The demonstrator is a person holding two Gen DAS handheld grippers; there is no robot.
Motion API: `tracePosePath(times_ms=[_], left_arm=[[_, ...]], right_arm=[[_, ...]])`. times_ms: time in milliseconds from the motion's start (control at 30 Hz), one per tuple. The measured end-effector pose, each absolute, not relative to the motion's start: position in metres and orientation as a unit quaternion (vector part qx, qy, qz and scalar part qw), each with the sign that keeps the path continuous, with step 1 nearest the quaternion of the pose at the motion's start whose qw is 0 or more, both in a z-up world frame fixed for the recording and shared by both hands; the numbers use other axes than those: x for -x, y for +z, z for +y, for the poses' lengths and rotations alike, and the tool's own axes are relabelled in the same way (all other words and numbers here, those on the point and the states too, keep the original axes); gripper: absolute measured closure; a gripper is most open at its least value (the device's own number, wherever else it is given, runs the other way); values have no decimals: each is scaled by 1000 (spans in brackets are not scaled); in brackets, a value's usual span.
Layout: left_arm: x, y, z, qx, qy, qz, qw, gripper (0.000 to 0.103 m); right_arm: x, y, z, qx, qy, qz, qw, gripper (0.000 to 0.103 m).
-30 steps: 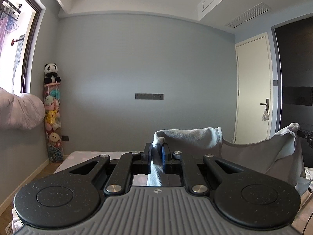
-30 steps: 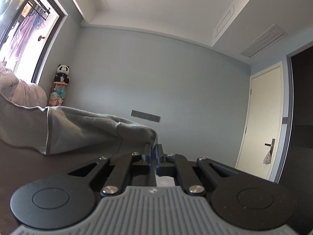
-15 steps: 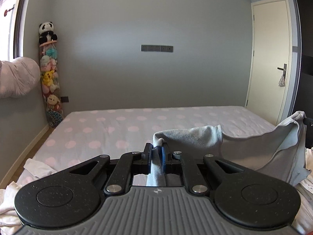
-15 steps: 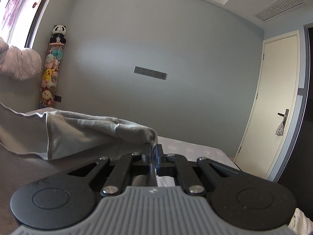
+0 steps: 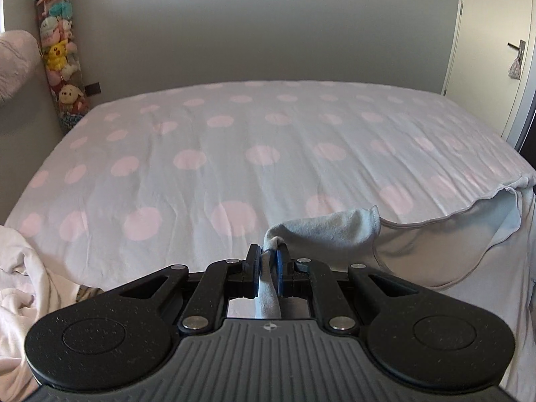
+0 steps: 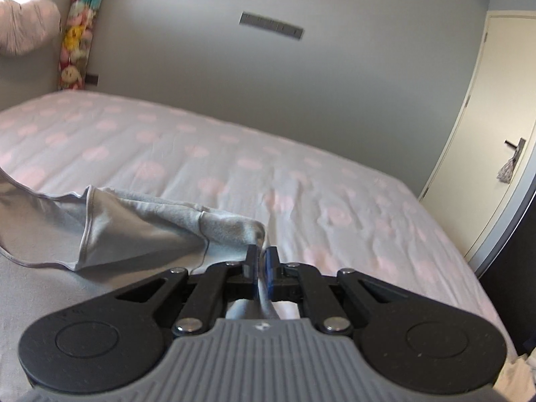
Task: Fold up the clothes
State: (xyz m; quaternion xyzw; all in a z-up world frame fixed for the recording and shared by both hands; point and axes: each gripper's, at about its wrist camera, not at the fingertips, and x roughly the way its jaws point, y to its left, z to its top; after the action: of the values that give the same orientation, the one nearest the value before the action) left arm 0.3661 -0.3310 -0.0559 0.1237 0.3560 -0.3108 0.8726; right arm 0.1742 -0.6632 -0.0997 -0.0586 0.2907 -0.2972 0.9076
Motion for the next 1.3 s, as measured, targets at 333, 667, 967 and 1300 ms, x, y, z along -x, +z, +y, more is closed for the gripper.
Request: tracePosePath(times_ms=[333, 667, 967, 1300], left_arm=[[-412, -118, -359, -106, -296, 428, 847, 94], [-367, -95, -338, -116, -307, 424, 844, 56], [-275, -90, -268, -106, -300, 460, 829, 56], [-177, -95, -219, -18, -263, 504, 822, 52]], right_arm=[[-223, -162, -693, 23, -265, 369, 891, 97], [-174, -142, -696, -16, -268, 372, 889, 50], [-41, -148, -657, -77, -262, 415, 868, 50], [52, -172, -616, -147, -233, 463, 842, 38]])
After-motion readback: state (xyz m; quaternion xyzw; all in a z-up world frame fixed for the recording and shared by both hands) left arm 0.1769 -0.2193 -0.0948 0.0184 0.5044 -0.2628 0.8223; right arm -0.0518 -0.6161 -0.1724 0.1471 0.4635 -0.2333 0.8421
